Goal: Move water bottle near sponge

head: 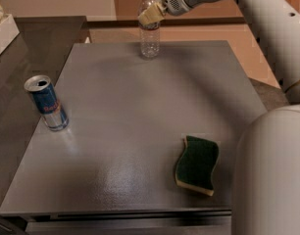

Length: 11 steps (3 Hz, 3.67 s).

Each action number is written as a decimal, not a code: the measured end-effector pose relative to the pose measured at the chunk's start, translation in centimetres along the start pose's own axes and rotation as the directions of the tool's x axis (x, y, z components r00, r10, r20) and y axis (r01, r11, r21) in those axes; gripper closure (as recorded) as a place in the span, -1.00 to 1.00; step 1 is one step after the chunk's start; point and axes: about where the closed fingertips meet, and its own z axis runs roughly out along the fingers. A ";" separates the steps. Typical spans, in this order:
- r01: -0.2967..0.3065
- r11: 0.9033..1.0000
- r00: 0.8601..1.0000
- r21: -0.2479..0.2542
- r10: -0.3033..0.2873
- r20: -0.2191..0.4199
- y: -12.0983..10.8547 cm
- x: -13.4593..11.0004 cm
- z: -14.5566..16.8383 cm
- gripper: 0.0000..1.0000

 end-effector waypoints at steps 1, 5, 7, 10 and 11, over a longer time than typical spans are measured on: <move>-0.003 1.000 1.000 -0.009 0.003 -0.003 1.9 0.3 -3.8 1.00; -0.090 0.990 0.996 -0.105 0.087 -0.034 15.2 7.2 -18.3 1.00; -0.105 0.989 0.993 -0.101 0.100 -0.057 18.7 10.1 -21.1 1.00; -0.069 0.997 0.997 -0.028 0.068 -0.035 20.6 11.2 -21.8 0.05; -0.061 0.998 0.997 -0.025 0.060 -0.040 20.5 11.5 -21.3 -0.41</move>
Offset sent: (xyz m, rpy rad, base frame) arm -0.1544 -0.0618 0.0345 0.0085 0.0738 0.0305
